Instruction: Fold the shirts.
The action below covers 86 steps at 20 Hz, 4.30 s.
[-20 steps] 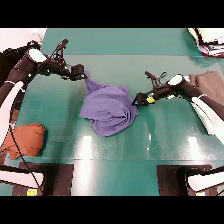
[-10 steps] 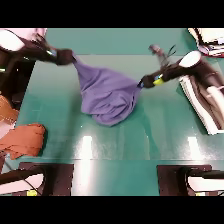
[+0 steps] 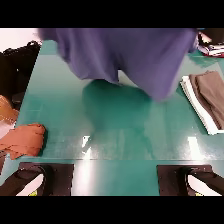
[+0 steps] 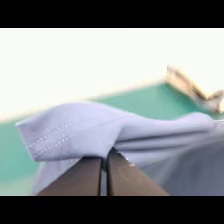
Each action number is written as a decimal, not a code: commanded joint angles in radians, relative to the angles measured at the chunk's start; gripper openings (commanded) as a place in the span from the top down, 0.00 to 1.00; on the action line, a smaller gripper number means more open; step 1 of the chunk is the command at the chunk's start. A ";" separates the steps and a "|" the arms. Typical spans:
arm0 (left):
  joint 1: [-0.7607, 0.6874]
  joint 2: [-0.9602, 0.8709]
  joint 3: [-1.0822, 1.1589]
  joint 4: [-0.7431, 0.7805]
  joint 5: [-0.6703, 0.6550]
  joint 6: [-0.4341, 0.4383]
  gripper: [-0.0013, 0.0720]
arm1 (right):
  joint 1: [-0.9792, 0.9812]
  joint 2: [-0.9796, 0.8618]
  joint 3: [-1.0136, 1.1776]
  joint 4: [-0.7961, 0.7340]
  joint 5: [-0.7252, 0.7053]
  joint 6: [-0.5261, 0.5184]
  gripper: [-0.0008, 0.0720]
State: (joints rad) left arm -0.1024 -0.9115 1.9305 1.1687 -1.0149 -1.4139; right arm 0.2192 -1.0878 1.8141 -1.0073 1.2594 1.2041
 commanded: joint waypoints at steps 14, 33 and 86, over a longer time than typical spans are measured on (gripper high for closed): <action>0.002 -0.348 0.064 0.270 -0.020 -0.074 0.95 | 0.033 -0.222 0.101 -0.017 0.068 0.176 0.97; 0.001 -0.925 0.038 0.234 -0.262 -0.079 0.95 | 0.024 -0.693 -0.114 -0.005 -0.082 0.129 0.82; -0.127 -0.096 -1.451 -0.480 0.218 0.034 0.18 | -0.055 -0.111 -0.665 -0.005 -0.160 0.143 0.75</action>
State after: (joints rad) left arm -0.2283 -1.0065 0.4801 0.6827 -0.8173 -1.3808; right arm 0.1635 -1.1999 1.1492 -1.0130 1.0988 1.3315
